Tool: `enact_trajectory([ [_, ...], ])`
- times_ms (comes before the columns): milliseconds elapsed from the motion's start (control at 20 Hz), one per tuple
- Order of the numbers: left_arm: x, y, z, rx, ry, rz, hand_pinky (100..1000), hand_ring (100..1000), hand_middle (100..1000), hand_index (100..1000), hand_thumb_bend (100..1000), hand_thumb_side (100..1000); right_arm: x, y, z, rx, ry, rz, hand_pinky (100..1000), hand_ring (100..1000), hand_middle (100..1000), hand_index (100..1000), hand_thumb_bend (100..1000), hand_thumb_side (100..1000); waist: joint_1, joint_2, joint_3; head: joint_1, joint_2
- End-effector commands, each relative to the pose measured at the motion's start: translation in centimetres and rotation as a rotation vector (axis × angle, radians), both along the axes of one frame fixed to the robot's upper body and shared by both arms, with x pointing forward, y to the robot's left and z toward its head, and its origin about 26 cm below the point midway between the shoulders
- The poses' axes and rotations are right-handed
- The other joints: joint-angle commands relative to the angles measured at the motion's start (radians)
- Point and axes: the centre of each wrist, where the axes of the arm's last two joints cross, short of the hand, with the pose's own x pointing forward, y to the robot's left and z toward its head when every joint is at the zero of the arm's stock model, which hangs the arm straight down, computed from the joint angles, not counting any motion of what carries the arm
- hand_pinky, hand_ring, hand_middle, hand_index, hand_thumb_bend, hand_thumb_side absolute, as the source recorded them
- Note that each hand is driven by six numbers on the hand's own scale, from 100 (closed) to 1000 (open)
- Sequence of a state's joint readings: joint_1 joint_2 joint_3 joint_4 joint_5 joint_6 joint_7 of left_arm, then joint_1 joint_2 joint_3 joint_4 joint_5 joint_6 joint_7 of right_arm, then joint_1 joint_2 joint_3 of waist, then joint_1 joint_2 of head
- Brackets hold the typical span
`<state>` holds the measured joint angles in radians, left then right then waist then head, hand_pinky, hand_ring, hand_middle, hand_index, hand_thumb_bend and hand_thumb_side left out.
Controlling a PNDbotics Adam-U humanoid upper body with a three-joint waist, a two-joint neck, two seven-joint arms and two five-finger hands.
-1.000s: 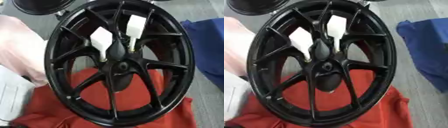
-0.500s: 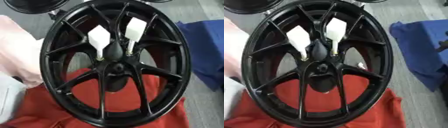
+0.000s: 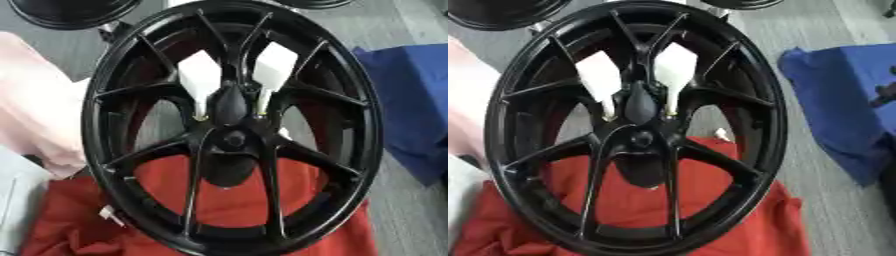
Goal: Pull the pin out of the wheel hub.
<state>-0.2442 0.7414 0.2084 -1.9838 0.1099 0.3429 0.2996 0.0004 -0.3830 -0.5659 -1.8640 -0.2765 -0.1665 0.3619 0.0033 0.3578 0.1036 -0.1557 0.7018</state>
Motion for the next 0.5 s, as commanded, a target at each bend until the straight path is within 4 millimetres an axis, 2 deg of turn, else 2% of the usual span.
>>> enact_trajectory([
  [50, 0.3, -1.2, 0.0, -0.133, -0.084, -0.067, 670, 574, 490, 728, 263, 588, 0.0, -0.1, 1.0, -0.023, -0.02, 0.015, 841, 525, 508, 747, 100, 558, -0.002, -0.018, -0.002, 0.007, -0.014],
  [250, 0.9, -2.9, -1.8, -0.322, -0.156, -0.131, 665, 570, 486, 725, 271, 602, 0.2, 0.1, 1.1, -0.023, -0.025, 0.028, 841, 525, 508, 747, 100, 556, -0.008, -0.014, -0.006, 0.013, -0.02],
  [500, 1.2, -4.3, -3.7, -0.472, -0.214, -0.141, 663, 564, 481, 720, 283, 607, 0.4, 0.3, 1.2, -0.021, -0.029, 0.039, 841, 525, 508, 747, 100, 556, -0.012, -0.01, -0.005, 0.021, -0.028],
])
